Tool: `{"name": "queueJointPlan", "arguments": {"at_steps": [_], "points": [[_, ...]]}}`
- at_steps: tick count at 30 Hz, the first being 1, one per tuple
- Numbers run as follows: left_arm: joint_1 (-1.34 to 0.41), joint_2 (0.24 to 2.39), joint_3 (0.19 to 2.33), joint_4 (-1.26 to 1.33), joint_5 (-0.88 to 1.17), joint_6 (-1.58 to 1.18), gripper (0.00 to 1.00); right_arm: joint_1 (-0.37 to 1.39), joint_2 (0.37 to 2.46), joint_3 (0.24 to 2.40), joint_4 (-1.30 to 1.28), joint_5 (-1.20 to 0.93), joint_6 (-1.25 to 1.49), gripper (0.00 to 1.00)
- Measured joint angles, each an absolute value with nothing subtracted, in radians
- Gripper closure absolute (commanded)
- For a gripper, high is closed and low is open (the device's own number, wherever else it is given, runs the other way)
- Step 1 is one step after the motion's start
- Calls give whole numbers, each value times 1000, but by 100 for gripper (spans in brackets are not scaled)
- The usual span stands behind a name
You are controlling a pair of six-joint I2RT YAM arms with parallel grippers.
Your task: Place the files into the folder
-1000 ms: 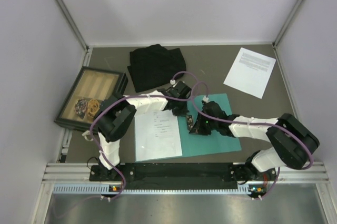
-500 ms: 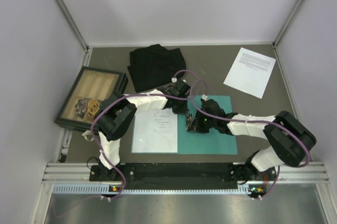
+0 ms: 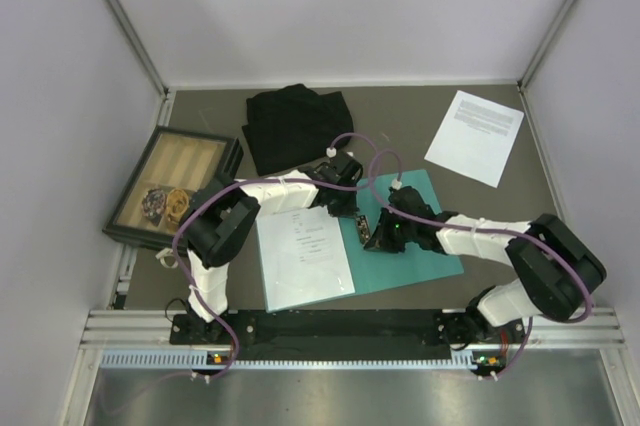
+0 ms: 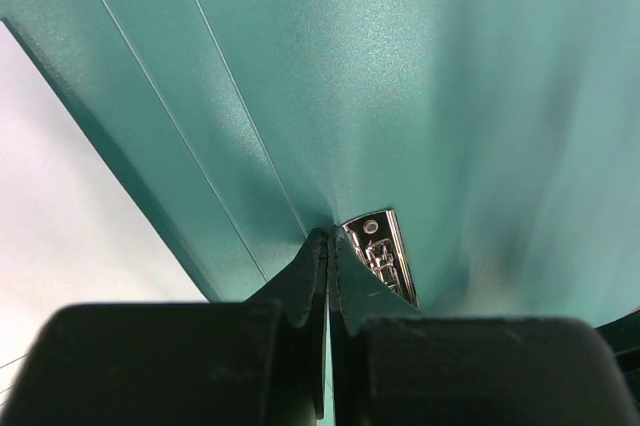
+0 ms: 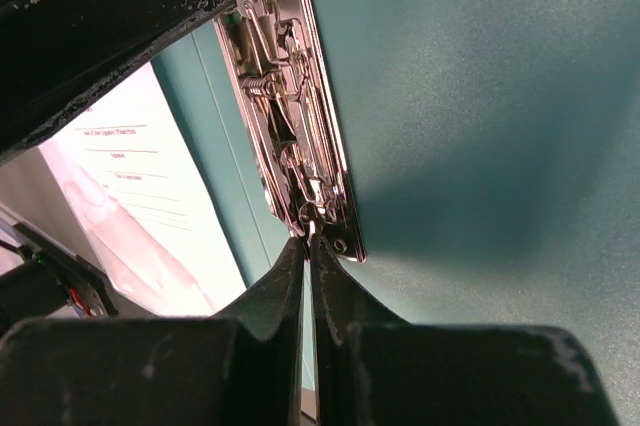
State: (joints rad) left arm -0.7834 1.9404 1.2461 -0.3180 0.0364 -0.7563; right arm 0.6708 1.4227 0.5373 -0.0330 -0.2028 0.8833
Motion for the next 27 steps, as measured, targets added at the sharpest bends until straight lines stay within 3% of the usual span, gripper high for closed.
{"name": "queueJointPlan", "arguments": {"at_steps": [27], "points": [[-741, 1949, 1230, -263, 133, -699, 100, 559, 1451, 464, 122, -376, 988, 100]]}}
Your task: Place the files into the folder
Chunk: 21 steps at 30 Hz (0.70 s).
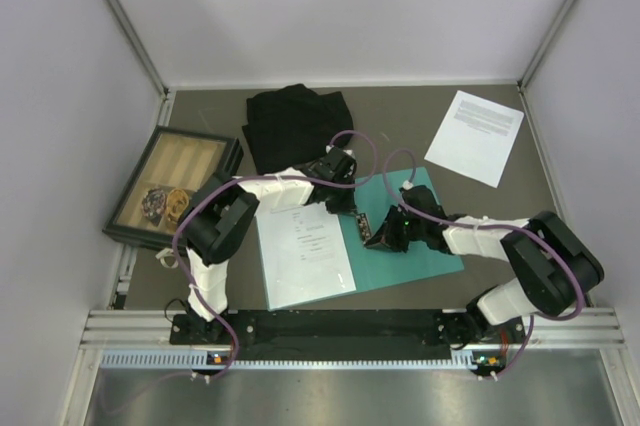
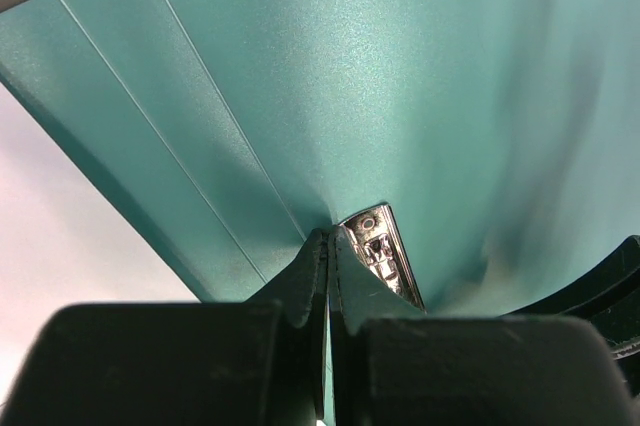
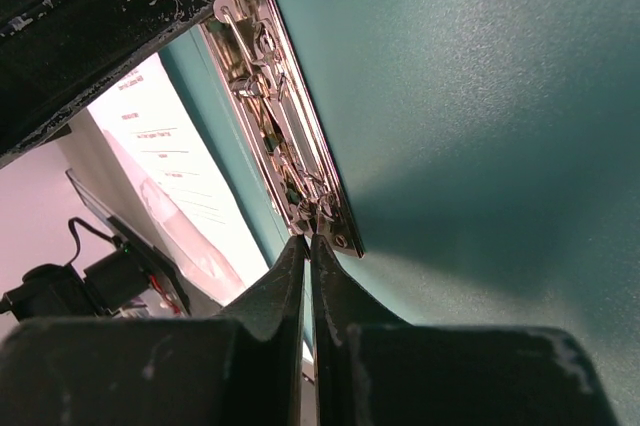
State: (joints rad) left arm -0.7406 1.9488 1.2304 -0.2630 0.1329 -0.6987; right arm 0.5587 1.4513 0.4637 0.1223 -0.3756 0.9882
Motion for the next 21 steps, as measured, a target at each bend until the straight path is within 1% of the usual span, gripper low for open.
{"name": "queueJointPlan", "arguments": {"at_steps": [6, 10, 16, 17, 20, 21], "points": [[-739, 1963, 1252, -280, 155, -692, 100, 556, 1433, 488, 51, -373, 973, 100], [-739, 1983, 1286, -312, 167, -696, 89, 555, 1431, 528, -27, -360, 942, 100], [-740, 1985, 1290, -324, 156, -752, 82, 561, 1431, 545, -65, -339, 924, 100], [-741, 1984, 1290, -325, 151, -764, 78, 563, 1431, 546, -68, -335, 922, 100], [-749, 1975, 1288, -337, 125, -797, 70, 571, 1431, 546, -70, -325, 921, 100], [-754, 1971, 1288, -346, 109, -808, 70, 574, 1431, 546, -70, -322, 921, 100]]}}
